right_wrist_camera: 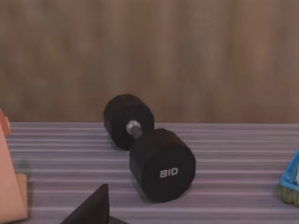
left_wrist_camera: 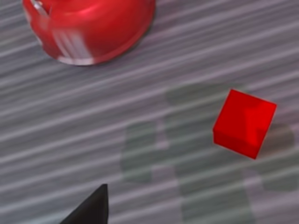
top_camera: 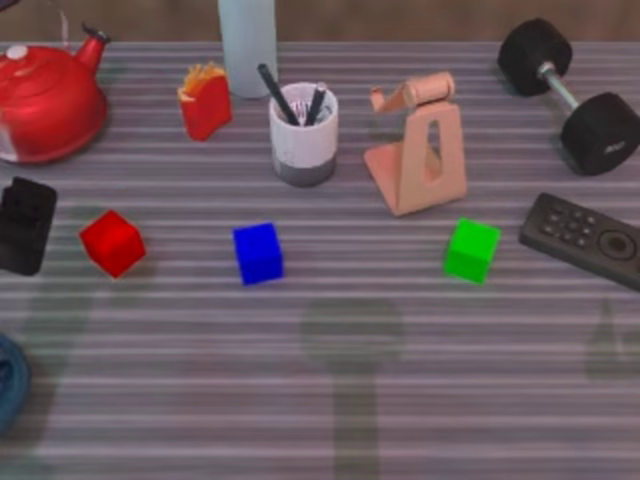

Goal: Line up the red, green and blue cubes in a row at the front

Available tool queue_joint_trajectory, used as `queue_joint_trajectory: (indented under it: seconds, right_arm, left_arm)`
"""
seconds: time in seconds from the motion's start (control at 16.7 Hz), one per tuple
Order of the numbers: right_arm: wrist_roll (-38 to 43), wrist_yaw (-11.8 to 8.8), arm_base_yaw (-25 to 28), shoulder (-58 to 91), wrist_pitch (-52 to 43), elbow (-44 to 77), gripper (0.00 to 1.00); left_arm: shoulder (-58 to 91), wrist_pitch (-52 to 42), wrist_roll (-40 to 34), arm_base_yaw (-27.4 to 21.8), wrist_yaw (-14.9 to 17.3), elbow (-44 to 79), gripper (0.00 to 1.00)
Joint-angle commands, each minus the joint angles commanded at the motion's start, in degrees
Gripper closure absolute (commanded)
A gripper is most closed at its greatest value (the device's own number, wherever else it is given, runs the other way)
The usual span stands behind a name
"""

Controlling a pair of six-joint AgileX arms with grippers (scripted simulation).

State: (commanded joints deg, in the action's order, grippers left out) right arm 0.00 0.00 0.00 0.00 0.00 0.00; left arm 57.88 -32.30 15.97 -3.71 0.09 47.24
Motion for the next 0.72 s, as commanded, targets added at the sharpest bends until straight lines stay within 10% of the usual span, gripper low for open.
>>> queue_joint_trajectory:
  seconds: [0.72]
  right_arm:
    - [0.0,0.0,0.0,0.0,0.0,0.0,0.0]
  left_arm:
    - [58.62,-31.43,15.55,-3.61,0.08,45.82,0.0]
